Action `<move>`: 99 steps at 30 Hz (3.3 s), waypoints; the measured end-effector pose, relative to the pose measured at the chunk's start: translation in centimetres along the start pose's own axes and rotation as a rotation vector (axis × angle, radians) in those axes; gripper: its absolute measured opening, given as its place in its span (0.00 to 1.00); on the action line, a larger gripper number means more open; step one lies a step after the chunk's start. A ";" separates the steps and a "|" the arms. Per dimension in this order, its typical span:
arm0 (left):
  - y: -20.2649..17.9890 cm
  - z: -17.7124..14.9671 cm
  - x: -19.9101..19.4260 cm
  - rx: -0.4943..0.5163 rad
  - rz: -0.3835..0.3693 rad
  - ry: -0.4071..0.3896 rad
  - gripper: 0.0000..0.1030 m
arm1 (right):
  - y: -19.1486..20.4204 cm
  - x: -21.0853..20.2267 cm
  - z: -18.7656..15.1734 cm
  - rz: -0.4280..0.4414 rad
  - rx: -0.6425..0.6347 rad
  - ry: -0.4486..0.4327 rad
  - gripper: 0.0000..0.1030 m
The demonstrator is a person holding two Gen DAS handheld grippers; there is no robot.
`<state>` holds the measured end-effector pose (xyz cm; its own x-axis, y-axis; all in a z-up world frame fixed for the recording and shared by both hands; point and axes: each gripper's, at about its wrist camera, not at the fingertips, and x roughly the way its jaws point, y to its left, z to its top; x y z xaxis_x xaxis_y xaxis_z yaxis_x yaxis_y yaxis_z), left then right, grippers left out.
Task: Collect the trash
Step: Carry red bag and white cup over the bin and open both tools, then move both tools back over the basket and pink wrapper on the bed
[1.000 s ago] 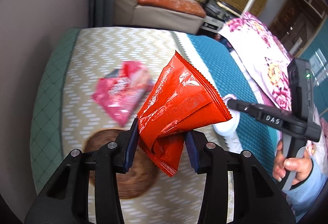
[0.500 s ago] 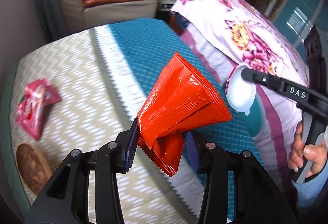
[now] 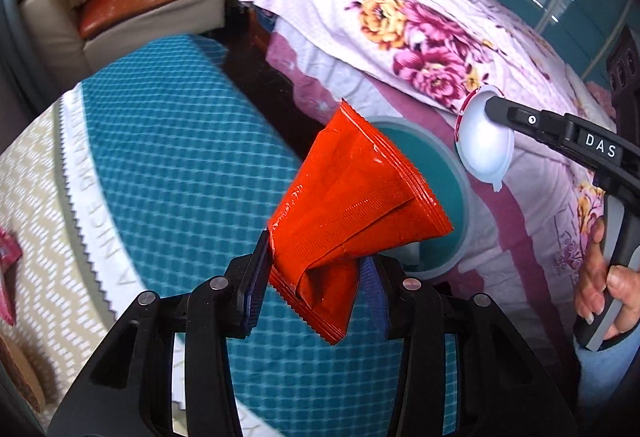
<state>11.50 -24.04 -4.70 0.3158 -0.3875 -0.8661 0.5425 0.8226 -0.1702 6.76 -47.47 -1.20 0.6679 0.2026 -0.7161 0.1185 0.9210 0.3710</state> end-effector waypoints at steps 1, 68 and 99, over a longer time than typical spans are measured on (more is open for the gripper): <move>-0.7 0.2 0.4 0.008 -0.006 0.005 0.42 | -0.5 -0.1 0.0 -0.004 0.008 -0.004 0.04; 2.7 -1.6 1.9 -0.135 -0.088 0.042 0.88 | -2.5 3.5 0.0 -0.121 0.085 0.196 0.75; 20.4 -14.0 -12.9 -0.356 0.125 -0.148 0.91 | 24.1 6.5 -6.0 0.002 -0.432 0.323 0.76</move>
<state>7.55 3.56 -3.57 0.4851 -0.3097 -0.8178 0.1975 0.9498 -0.2425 9.58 -21.94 -0.45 0.4001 0.2333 -0.8863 -0.2407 0.9598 0.1440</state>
